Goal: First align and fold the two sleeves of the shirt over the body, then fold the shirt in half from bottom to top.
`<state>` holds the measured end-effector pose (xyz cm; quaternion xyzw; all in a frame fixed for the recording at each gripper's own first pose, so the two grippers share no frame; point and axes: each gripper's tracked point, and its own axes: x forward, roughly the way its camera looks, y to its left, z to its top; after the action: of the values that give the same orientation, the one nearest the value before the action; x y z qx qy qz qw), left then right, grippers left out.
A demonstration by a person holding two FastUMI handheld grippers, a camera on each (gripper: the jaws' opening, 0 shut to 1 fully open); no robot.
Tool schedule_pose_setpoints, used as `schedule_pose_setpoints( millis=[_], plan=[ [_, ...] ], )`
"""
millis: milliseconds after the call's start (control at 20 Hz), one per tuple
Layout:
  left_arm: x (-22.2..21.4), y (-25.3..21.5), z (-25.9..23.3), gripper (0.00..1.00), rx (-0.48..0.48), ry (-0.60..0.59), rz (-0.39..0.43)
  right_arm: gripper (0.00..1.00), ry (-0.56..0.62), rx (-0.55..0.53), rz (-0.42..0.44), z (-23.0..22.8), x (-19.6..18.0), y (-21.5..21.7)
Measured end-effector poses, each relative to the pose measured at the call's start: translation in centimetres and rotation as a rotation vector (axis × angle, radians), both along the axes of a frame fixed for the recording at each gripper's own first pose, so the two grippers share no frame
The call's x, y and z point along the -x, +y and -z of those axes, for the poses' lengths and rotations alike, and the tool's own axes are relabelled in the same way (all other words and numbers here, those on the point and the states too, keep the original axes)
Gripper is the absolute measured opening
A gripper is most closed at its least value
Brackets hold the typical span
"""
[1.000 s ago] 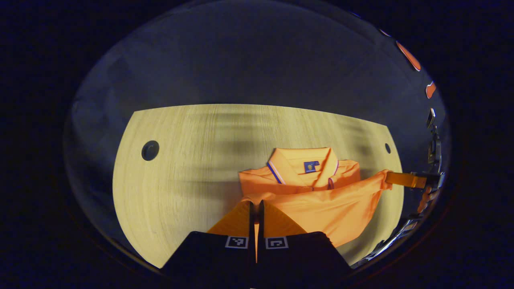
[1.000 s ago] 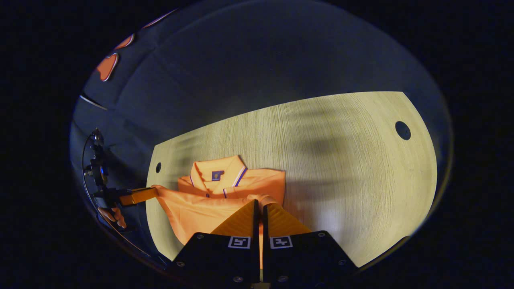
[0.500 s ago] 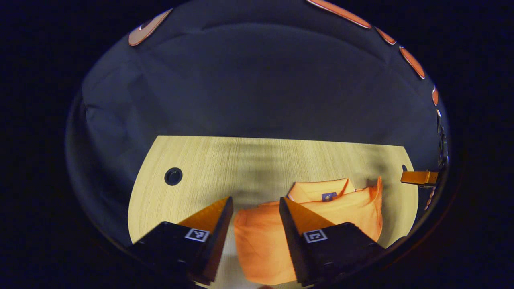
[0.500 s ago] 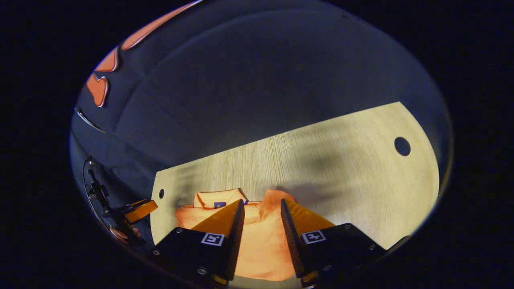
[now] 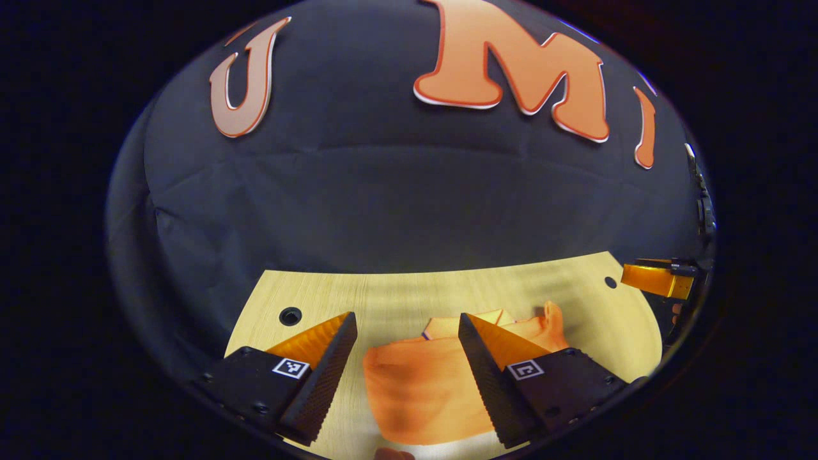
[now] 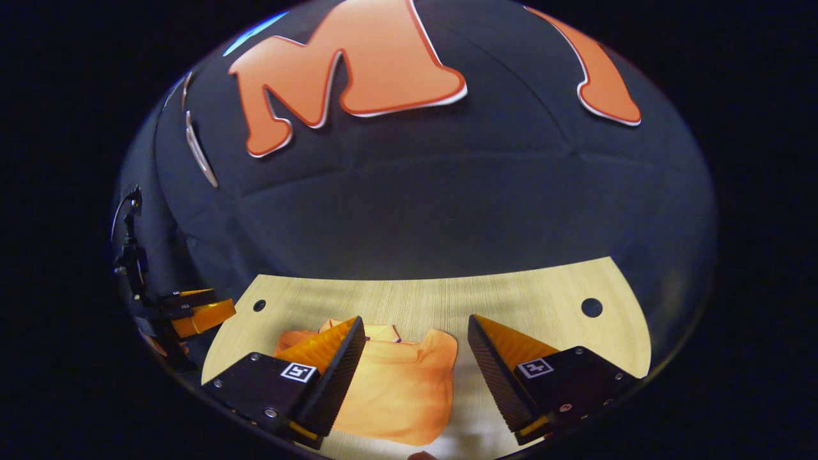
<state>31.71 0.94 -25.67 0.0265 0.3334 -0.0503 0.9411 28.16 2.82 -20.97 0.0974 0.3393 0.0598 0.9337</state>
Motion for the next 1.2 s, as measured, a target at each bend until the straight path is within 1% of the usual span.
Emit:
schedule_pose_setpoints(
  millis=[50, 100, 200, 350, 500, 650, 800, 950, 1100, 1200],
  plan=[
    [1.0, -0.4, -1.2, 0.98, 0.003, -0.026, 0.005, 0.91, -0.024, 0.016, -0.001, -1.1, 0.9, 0.0],
    [1.7, -0.7, -2.3, 0.96, -0.001, -0.057, 0.007, 0.99, -0.055, 0.027, -0.006, -2.1, 1.7, 0.1],
    [3.2, -1.1, -3.7, 0.96, -0.008, -0.115, 0.013, 0.99, -0.117, 0.069, -0.005, -4.4, 3.1, -0.1],
    [5.7, -1.8, -6.7, 0.96, 0.021, -0.173, 0.030, 0.98, -0.214, 0.125, -0.004, -7.9, 5.4, 0.0],
    [8.3, -2.2, -10.1, 0.96, 0.024, -0.251, 0.036, 0.99, -0.286, 0.175, -0.006, -10.2, 7.8, 0.2],
    [10.6, -2.3, -12.7, 0.96, 0.036, -0.329, 0.033, 0.99, -0.354, 0.214, 0.010, -11.6, 9.5, 0.9],
    [13.1, -1.8, -15.2, 0.96, 0.072, -0.411, 0.016, 0.98, -0.432, 0.242, 0.024, -14.0, 11.6, 1.1],
    [15.8, -1.1, -16.9, 0.96, 0.074, -0.473, 0.011, 0.98, -0.504, 0.248, 0.030, -15.8, 13.6, 1.7],
    [17.8, -0.8, -17.4, 0.96, 0.080, -0.507, -0.001, 0.98, -0.532, 0.223, 0.045, -16.5, 15.2, 2.4],
    [19.3, -0.2, -17.7, 0.96, 0.091, -0.532, -0.008, 0.99, -0.556, 0.227, 0.045, -16.0, 16.9, 2.4]
  ],
)
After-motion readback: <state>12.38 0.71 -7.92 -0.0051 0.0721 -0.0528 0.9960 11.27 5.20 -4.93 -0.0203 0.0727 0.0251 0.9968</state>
